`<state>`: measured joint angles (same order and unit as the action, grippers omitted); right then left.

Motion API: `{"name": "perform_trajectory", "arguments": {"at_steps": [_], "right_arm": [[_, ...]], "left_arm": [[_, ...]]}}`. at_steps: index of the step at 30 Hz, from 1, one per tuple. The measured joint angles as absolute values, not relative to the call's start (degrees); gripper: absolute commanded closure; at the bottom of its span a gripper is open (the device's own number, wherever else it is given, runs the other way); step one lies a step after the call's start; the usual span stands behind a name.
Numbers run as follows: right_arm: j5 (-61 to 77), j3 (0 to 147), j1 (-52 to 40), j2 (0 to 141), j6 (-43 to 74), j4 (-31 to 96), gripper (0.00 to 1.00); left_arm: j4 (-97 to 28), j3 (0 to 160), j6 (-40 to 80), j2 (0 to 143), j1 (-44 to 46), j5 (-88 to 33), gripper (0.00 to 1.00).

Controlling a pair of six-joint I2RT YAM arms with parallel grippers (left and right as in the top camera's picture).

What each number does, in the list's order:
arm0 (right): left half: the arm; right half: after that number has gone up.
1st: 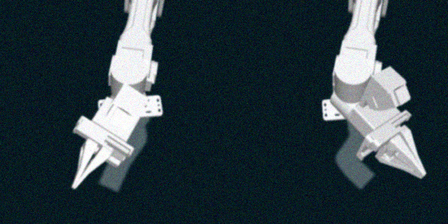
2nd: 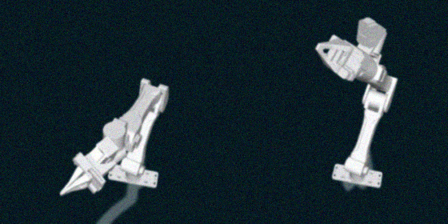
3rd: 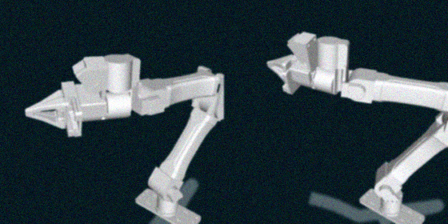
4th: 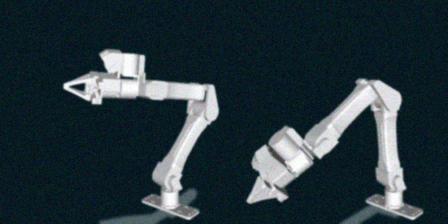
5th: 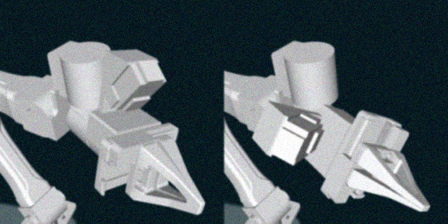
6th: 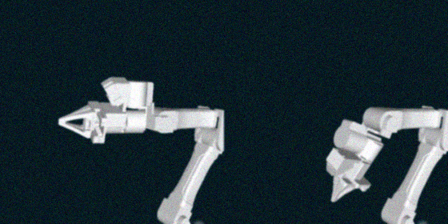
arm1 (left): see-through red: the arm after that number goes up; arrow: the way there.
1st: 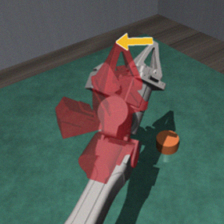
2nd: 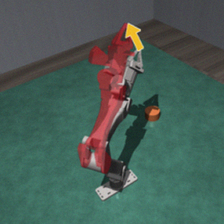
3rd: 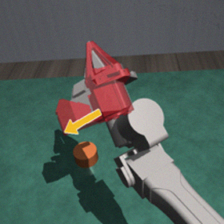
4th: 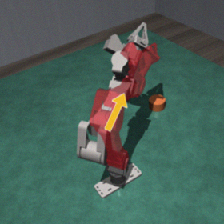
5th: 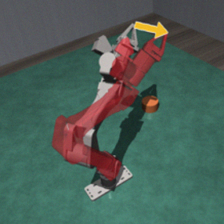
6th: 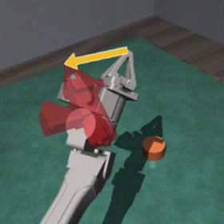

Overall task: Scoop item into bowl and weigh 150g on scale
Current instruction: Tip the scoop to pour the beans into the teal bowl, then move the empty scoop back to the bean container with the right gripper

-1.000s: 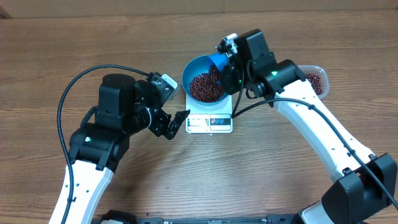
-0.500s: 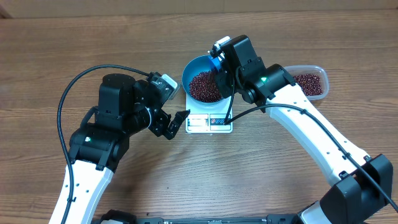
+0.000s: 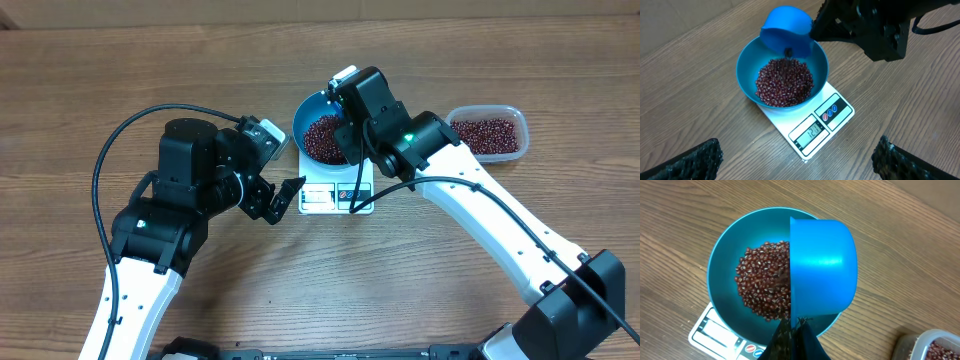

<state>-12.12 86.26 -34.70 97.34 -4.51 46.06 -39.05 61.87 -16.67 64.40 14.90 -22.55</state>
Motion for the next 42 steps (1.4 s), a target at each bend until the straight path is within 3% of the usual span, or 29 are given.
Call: {"name": "perform_trajectory", "arguments": {"at_steps": [13,26,42], "right_arm": [[-14.4,86.3,-35.3,97.3,-4.5,45.6,0.96],[-34.3,86.3,-34.3,95.9,0.9,43.4,0.96],[-40.0,86.4,-14.5,95.7,11.6,57.0,0.96]], "left_arm": [[-39.1,61.9,-16.7,64.4,14.9,-22.5,0.00],[-39.1,61.9,-16.7,64.4,14.9,-22.5,0.01],[-39.1,61.9,-16.7,64.4,14.9,-22.5,0.01]]}}
